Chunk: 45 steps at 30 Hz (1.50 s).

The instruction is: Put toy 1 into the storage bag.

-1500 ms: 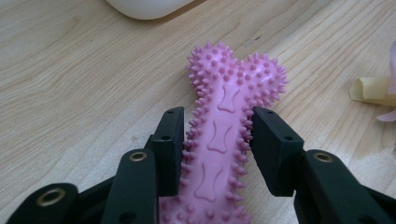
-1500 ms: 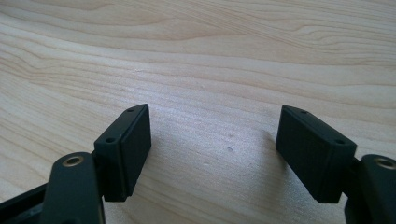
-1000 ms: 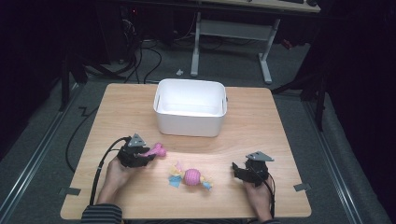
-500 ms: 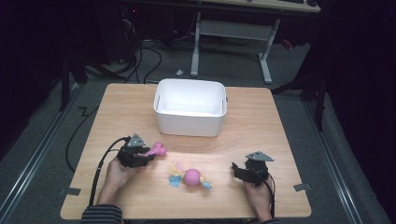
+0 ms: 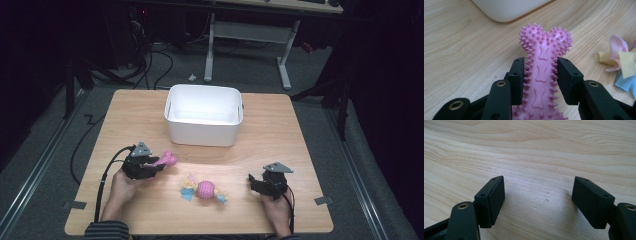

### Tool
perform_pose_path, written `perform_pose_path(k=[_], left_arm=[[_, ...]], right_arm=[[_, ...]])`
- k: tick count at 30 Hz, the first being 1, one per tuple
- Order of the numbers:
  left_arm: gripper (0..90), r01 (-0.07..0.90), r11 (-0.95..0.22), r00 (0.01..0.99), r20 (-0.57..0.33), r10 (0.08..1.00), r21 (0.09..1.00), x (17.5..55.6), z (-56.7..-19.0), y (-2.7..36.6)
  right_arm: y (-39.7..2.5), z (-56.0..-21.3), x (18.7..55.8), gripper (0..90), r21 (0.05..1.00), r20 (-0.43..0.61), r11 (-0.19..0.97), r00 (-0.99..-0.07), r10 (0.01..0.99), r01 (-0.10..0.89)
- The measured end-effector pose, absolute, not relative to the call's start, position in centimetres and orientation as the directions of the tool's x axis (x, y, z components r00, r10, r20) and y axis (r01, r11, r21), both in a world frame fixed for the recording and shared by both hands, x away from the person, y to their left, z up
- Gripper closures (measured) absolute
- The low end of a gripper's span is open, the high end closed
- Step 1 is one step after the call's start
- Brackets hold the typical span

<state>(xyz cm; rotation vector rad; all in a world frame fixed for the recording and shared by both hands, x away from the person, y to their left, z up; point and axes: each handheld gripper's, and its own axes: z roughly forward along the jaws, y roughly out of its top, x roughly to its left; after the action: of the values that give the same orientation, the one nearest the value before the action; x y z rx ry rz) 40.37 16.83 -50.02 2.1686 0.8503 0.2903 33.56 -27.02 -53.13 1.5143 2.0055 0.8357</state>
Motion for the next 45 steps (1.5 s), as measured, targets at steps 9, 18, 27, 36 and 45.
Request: perform_pose_path(k=[9, 18, 27, 36, 45], left_arm=[[59.6, 0.483, -0.454, 0.745, -0.079, 0.662, 0.749, 40.1, -49.3, 17.3], [59.7, 0.483, -0.434, 0.738, -0.087, 0.669, 0.760, 39.8, -48.2, 17.6], [59.6, 0.443, -0.454, 0.748, -0.040, 0.662, 0.773, 38.9, -45.8, 16.7], [59.7, 0.441, -0.423, 0.749, -0.065, 0.660, 0.792, 39.0, -44.0, 16.3], [59.7, 0.432, -0.417, 0.759, -0.073, 0.647, 0.800, 39.5, -42.5, 15.8]], right_arm=[[-27.0, -53.1, 33.6, 26.8, 0.719, -0.019, 0.199, -0.267, 0.963, 0.666], [-27.0, -53.1, 33.6, 26.8, 0.719, -0.020, 0.199, -0.267, 0.964, 0.666], [-27.0, -53.1, 33.6, 26.8, 0.719, -0.020, 0.200, -0.268, 0.963, 0.666], [-27.0, -53.1, 33.5, 26.8, 0.719, -0.021, 0.203, -0.271, 0.962, 0.665], [-27.0, -53.1, 33.5, 26.8, 0.719, -0.021, 0.204, -0.272, 0.962, 0.665]])
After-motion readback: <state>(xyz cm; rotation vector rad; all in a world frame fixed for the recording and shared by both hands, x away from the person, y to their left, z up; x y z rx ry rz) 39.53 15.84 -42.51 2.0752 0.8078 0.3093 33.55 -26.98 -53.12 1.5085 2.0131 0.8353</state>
